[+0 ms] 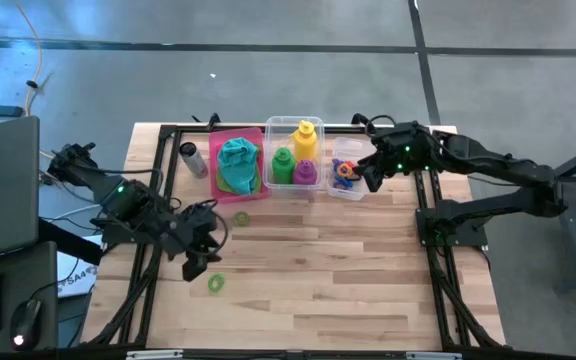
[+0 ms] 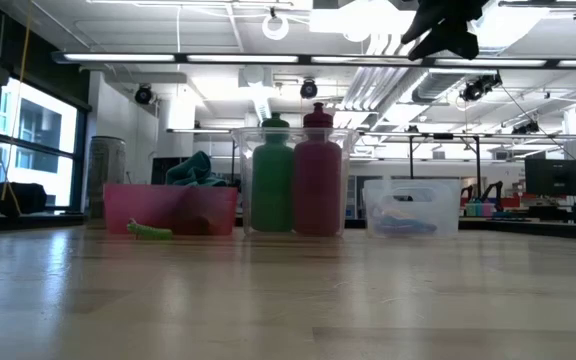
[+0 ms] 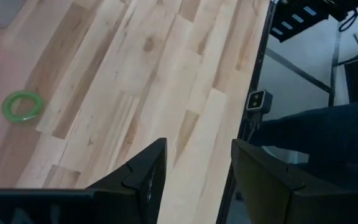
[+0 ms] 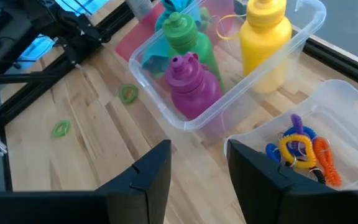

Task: Pick & Place Sports Items
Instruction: Put the bottom green spring keychain into the right transparent bin

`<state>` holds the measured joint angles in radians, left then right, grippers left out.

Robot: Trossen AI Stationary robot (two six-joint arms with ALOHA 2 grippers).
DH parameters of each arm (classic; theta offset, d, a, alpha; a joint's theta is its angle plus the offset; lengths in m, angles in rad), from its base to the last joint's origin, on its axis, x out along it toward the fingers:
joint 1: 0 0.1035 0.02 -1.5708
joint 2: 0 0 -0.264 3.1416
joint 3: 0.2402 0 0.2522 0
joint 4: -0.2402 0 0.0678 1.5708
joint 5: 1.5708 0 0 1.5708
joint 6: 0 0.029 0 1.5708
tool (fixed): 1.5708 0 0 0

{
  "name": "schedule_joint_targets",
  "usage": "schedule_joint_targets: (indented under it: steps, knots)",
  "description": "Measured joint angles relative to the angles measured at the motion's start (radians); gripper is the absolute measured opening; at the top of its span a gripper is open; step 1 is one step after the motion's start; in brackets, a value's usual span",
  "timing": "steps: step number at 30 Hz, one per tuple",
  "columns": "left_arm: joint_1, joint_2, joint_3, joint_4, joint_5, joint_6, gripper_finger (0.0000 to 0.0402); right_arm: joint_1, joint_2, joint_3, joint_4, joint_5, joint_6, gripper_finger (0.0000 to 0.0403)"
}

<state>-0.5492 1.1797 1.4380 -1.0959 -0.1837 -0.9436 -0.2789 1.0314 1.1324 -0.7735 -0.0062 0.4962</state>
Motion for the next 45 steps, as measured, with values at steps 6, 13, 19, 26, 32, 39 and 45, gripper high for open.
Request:
schedule_joint_targets:
  steps: [6, 13, 19, 26, 32, 39, 45]
  knots:
    - [-0.114, 0.010, 0.000, -0.032, -0.065, -0.097, 0.0177, 0.116, 0.000, 0.000, 0.001, 0.031, 0.053, 0.0148]
    - [-0.224, 0.093, 0.000, -0.149, -0.076, -0.181, 0.0177, 0.284, 0.000, 0.000, 0.054, 0.026, 0.079, 0.0148]
    - [-0.272, 0.183, 0.000, -0.166, -0.077, -0.183, 0.0177, 0.424, 0.000, 0.000, 0.111, 0.108, 0.156, 0.0148]
    - [-0.284, 0.263, 0.000, -0.165, -0.076, -0.214, 0.0177, 0.559, 0.006, 0.000, 0.113, 0.237, 0.219, 0.0148]
    - [-0.265, 0.290, -0.002, -0.166, -0.075, -0.255, 0.0177, 0.633, 0.019, 0.000, 0.113, 0.311, 0.245, 0.0148]
    - [-0.237, 0.289, -0.003, -0.165, -0.084, -0.256, 0.0177, 0.660, 0.041, 0.000, 0.113, 0.326, 0.264, 0.0148]
    - [-0.238, 0.288, -0.072, -0.152, -0.083, -0.264, 0.0177, 0.660, 0.056, 0.000, 0.113, 0.323, 0.267, 0.0148]
